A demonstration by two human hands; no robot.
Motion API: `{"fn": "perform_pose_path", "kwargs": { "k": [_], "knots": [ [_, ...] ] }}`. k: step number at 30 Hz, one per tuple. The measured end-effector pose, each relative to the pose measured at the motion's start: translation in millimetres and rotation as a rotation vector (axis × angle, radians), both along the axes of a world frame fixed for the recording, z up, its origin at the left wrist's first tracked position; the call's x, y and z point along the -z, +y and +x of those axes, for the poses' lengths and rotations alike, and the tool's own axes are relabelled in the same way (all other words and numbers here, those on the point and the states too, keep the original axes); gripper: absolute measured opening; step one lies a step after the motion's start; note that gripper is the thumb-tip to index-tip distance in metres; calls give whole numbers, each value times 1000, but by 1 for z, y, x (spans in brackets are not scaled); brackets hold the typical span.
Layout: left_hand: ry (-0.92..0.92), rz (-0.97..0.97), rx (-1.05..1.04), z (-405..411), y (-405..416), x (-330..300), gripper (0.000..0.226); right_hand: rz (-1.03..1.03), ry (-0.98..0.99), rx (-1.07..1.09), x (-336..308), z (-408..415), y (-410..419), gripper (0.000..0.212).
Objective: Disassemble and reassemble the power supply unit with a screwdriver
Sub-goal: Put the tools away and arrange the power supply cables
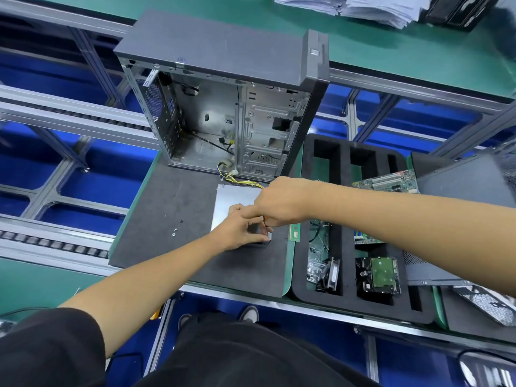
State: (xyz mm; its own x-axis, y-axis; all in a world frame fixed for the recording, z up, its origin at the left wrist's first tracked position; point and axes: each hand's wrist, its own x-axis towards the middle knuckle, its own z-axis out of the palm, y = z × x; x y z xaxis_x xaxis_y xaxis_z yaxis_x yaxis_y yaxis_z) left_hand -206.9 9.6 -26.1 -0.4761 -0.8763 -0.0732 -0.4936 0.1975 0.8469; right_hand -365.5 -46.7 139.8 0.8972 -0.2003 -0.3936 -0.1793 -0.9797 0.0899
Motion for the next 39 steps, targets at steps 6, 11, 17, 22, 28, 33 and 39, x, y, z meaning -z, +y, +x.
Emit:
{"fn": "perform_pose_path", "kwargs": {
  "k": [6,11,17,22,28,33,39],
  "knots": [
    [-82,-115,-22,-1,-2,-1,17,18,-33,405,12,-4,4,27],
    [-30,-105,-11,-1,-2,-3,16,87,-14,246,1,-5,3,37],
    [-66,-162,-31,0,0,0,26,23,72,-60,-4,-5,-5,25],
    [-34,-102,-22,0,-2,-1,18,-4,-14,288,12,-7,5,21],
    [-25,-89,-21,0,0,-6,16,-64,43,87,-7,-5,-4,38],
    [-45,-94,-31,-1,1,-9,25,-27,64,-56,-10,-4,-8,28],
    [-78,-145,-48,-2,1,-9,21,-173,11,221,4,-5,5,32]
  ]
}}
